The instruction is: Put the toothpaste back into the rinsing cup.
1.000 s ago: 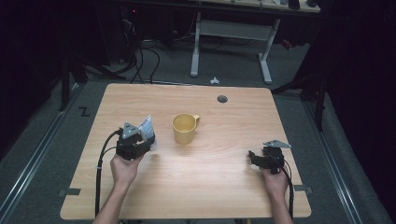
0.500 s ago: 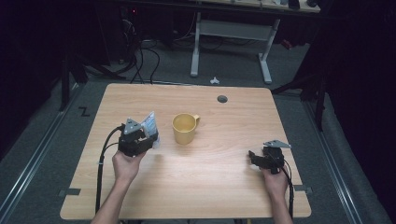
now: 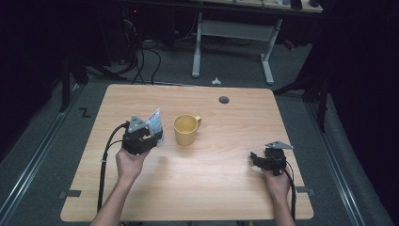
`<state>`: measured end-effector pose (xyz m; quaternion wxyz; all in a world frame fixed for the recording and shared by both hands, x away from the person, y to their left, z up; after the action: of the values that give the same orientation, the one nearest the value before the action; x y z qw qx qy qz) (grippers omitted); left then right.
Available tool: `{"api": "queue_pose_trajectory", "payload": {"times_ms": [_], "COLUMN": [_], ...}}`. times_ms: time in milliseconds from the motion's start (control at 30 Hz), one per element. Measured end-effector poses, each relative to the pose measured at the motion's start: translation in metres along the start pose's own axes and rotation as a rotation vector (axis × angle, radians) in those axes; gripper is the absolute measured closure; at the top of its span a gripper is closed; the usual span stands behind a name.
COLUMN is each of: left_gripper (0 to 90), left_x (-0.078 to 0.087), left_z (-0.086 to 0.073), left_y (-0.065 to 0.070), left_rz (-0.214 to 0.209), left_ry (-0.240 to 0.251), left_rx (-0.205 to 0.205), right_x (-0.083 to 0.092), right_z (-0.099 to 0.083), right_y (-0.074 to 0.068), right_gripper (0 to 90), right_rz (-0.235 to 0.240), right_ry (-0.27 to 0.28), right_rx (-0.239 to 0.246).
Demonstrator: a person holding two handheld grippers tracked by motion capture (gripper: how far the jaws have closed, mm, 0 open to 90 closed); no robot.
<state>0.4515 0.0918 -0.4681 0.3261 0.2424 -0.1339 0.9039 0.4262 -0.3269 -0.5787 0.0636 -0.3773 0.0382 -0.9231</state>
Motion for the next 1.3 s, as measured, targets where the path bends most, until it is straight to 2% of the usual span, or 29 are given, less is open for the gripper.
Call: {"api": "queue_pose_trajectory", "payload": {"times_ms": [700,900,1067,1300], "left_gripper": [63.7,63.8,63.8,63.8], "left_x": [-0.008,-0.009,-0.012,-0.02], "left_z": [0.03,0.042,0.054,0.066], "left_y": [0.012,0.014,0.017,0.021], "left_rz": [-0.046,-0.056,-0.063,-0.081], "left_ry": [0.017,0.039,0.048,0.067], "left_rx": [-0.056,-0.053,-0.073,-0.065], "right_x": [0.0,0.0,0.0,0.0], "right_z": [0.0,0.0,0.0,0.0], "right_y": [0.0,0.0,0.0,0.0], "right_gripper": [29.1,29.1,29.1,29.1], "right_rz": [0.0,0.0,0.0,0.0], "right_ry": [0.0,0.0,0.0,0.0], "right_rx": [0.0,0.0,0.0,0.001]}}
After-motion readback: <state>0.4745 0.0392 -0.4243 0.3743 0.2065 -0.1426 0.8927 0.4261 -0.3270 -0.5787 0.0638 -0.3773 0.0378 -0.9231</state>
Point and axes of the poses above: each handheld gripper's, and its own axes: x roughly backward along the jaws, z roughly out of its top, y roughly to its right, the point moved 7 cm from there along -x, roughly forward along the jaws, and after that the axes turned 11 degrees about -x, right-handed, at the moved point
